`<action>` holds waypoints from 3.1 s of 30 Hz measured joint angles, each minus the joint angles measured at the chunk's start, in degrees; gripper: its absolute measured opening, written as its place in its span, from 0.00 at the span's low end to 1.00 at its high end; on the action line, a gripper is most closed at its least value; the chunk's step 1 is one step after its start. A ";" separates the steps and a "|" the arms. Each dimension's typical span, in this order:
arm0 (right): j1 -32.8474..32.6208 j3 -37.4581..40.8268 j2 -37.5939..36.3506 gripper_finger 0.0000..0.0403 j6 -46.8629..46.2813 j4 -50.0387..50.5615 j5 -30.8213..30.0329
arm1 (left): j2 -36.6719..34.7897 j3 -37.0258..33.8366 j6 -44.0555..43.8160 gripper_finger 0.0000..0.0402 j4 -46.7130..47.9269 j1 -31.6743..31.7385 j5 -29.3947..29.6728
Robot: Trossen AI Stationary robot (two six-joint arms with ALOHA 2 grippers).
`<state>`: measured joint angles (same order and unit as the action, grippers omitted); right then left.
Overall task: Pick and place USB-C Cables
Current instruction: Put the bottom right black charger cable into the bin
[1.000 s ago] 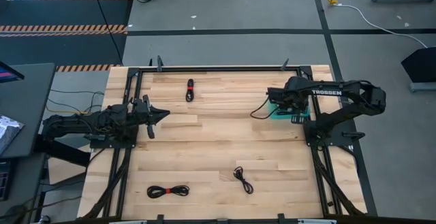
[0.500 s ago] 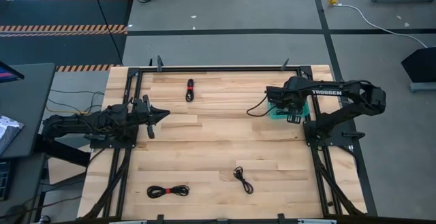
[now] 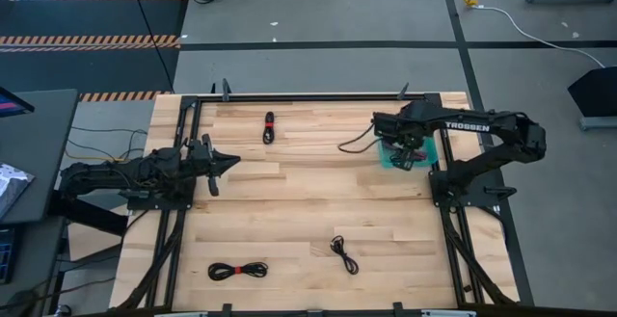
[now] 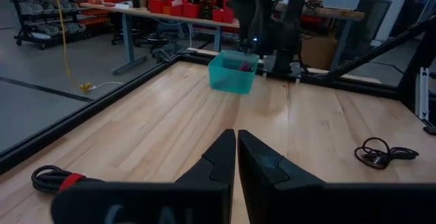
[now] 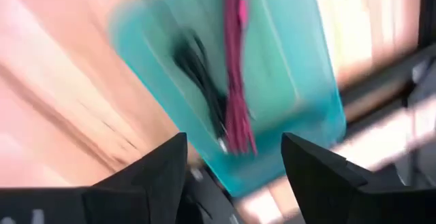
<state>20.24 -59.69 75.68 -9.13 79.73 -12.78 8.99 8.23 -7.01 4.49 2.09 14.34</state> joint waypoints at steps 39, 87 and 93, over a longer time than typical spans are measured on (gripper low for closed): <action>-42.10 -7.73 21.60 0.57 -27.54 -33.16 19.42 | 0.00 0.04 3.17 0.06 -5.13 -0.02 6.66; -48.49 -8.18 36.39 0.42 -40.18 -45.54 6.74 | 1.06 0.04 -9.38 0.06 -4.88 -0.07 3.42; -48.26 -7.93 35.20 0.12 -36.79 -40.07 2.98 | 1.14 0.04 -11.90 0.06 -4.59 -0.07 3.35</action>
<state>-28.02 -67.62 110.88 -45.91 39.66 -9.80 10.13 8.27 -18.91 -0.10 2.02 17.68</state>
